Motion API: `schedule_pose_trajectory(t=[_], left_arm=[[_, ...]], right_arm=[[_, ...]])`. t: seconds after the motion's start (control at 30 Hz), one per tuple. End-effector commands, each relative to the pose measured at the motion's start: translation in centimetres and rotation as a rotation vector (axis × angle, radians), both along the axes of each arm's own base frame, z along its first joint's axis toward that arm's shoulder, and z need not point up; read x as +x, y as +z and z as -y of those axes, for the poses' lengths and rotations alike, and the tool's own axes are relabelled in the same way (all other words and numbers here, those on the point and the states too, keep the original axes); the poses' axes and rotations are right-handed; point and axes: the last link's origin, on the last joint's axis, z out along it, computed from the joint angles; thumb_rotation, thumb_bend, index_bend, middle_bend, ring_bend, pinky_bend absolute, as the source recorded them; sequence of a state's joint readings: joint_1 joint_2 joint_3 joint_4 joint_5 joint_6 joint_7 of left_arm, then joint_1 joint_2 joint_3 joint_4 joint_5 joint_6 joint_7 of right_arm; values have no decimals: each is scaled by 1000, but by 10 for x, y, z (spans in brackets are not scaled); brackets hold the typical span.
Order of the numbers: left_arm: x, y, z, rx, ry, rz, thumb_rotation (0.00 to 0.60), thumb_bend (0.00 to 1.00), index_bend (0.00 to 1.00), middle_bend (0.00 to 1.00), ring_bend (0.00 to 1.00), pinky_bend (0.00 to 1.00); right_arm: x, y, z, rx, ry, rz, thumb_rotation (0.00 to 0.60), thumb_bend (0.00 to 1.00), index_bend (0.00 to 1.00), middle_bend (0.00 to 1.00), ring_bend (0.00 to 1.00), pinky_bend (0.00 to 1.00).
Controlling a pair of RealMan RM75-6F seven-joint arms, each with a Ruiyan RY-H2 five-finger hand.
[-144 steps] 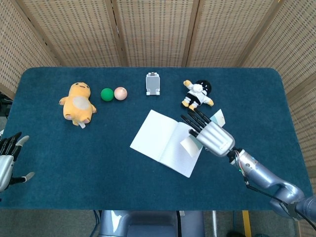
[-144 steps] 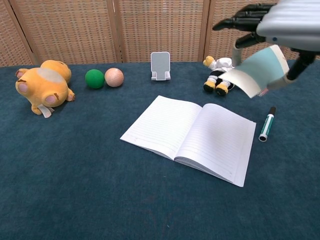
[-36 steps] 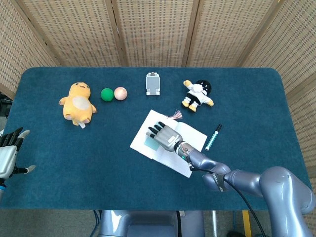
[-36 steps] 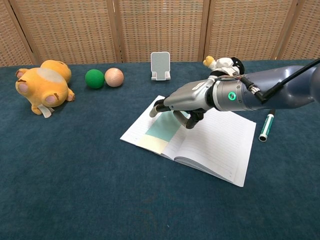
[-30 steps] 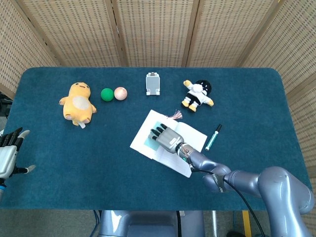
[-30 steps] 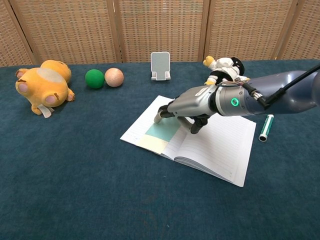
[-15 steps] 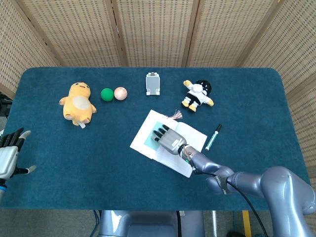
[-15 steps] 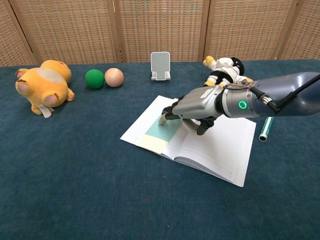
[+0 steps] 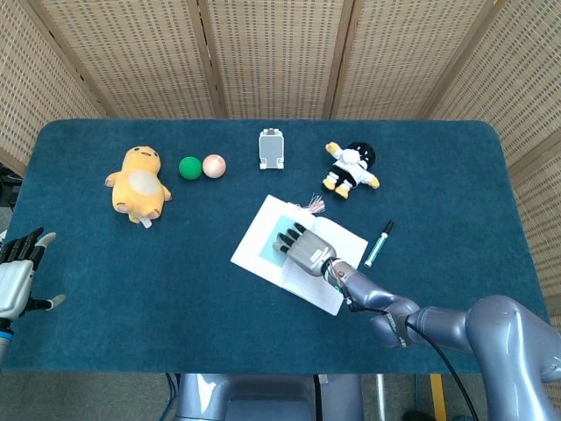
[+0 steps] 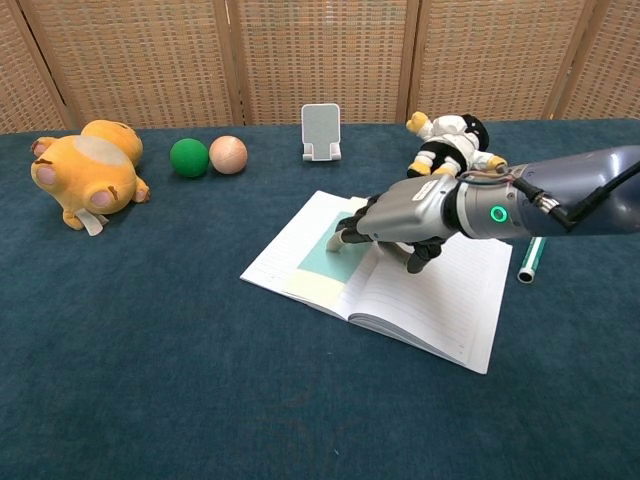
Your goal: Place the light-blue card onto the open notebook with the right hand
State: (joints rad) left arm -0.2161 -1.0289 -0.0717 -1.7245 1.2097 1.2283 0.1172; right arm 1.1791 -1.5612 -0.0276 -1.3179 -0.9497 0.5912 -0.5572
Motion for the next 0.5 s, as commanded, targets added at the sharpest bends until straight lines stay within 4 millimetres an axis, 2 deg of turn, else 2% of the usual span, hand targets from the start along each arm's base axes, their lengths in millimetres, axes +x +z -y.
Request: schedule_pose_trajectory(t=[0.03, 0.27, 0.5], left_arm=[[0, 0, 0, 0, 0, 1, 600, 0, 0, 0, 0, 0], [1, 1, 1, 4, -5, 3, 600, 0, 0, 0, 0, 0], [1, 2, 3, 2, -12, 5, 600, 0, 0, 0, 0, 0]], right_arm=[[-2, 0, 0, -5, 3, -11, 600, 1000, 49, 15, 0, 19], [-5, 4, -4, -15, 20, -30, 600, 1000, 94, 65, 0, 19], [-6, 5, -13, -17, 26, -39, 600, 1000, 104, 75, 0, 19]])
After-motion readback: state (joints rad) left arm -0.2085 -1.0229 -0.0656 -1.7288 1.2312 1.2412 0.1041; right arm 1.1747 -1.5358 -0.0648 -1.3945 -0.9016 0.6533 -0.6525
